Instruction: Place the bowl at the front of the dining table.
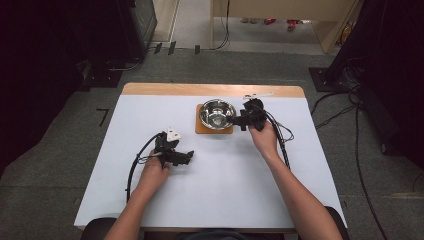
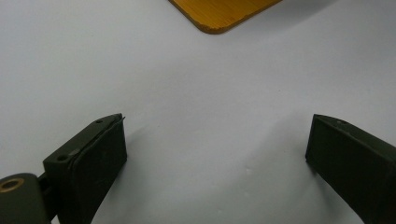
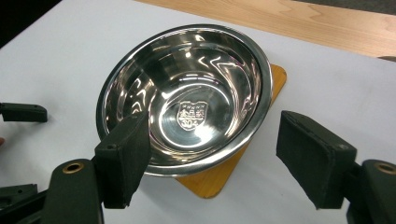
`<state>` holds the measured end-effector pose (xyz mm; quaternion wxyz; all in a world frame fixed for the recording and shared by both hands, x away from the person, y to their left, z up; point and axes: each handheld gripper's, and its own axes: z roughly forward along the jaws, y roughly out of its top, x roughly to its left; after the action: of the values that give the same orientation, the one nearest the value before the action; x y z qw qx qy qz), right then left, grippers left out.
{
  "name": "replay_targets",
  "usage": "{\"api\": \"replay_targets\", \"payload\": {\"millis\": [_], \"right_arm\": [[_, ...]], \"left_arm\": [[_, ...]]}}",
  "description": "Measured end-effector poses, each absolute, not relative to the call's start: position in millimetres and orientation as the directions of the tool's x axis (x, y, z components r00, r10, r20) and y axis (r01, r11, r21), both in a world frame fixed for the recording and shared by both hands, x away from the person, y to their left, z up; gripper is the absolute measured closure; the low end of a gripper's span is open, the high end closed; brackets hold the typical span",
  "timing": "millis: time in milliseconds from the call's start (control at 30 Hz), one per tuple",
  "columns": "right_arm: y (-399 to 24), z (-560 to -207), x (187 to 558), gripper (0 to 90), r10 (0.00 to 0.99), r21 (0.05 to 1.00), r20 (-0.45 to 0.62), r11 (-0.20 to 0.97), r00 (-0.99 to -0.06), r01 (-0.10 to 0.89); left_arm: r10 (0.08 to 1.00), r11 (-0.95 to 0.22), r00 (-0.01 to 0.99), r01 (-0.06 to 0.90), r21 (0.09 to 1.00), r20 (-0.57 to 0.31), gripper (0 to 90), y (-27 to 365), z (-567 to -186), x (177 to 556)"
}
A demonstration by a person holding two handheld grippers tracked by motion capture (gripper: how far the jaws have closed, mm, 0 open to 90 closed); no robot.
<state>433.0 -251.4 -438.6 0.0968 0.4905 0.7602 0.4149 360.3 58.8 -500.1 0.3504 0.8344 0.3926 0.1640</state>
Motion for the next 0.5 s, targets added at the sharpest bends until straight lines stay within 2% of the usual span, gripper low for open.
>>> {"api": "replay_targets", "payload": {"millis": [200,500], "right_arm": [[-254.3,-438.0,424.5,26.2,0.805,0.735,0.293,0.155,-0.516,0.66],[-251.2,-435.5,409.3,26.2,0.792,0.742,0.286,0.173,-0.539,0.648]], "left_arm": [[0.77,-0.446,0.638,0.54,0.713,-0.002,5.0,58.8,-500.1,360.2],[0.77,-0.446,0.638,0.54,0.714,-0.001,5.0,58.8,-500.1,360.1]]}}
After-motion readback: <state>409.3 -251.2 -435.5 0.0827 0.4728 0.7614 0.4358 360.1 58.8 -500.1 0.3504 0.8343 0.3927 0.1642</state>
